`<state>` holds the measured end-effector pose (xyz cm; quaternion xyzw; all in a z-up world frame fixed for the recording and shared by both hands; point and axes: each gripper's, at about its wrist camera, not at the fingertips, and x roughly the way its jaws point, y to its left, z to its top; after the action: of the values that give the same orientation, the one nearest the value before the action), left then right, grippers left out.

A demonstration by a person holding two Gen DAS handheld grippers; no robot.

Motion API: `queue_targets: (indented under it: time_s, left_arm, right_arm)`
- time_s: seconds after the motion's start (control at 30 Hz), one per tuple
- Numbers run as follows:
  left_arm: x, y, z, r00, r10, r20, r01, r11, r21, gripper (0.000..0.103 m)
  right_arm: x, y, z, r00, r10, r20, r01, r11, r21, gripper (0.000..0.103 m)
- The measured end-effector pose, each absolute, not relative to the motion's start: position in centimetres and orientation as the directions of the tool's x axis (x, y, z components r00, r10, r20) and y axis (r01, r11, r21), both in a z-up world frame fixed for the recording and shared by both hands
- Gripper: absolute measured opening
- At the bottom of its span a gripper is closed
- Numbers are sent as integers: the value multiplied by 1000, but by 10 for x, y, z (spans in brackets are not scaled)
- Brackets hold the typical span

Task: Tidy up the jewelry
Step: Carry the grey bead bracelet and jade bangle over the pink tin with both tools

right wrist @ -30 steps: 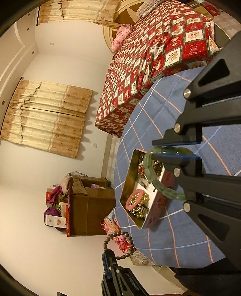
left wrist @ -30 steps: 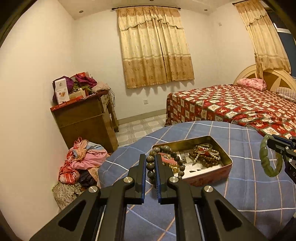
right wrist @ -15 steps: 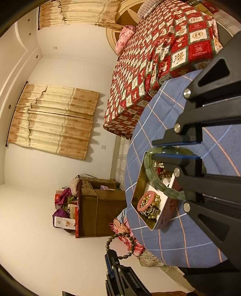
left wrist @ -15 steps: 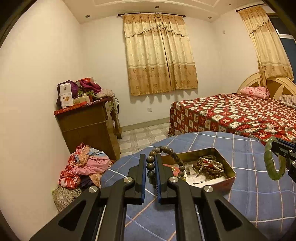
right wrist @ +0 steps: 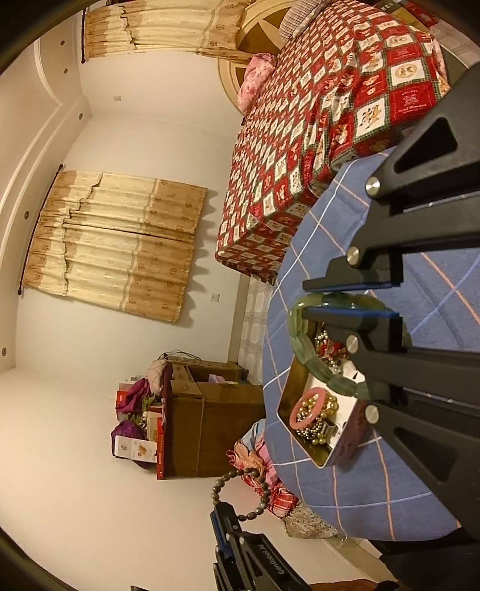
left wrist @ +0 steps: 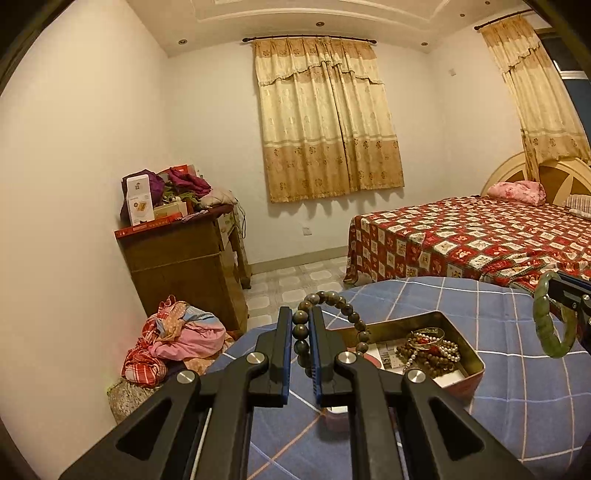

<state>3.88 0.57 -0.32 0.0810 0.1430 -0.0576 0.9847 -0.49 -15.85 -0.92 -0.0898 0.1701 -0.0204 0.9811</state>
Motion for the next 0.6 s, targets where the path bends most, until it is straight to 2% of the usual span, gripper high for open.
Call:
queue_targets:
  time_s: [0.6]
  left_arm:
    - [79, -1, -17, 931, -90, -354, 160, 972, 174, 8]
  right_arm:
    - [32, -151, -10, 922, -49, -384, -26, 982, -188, 9]
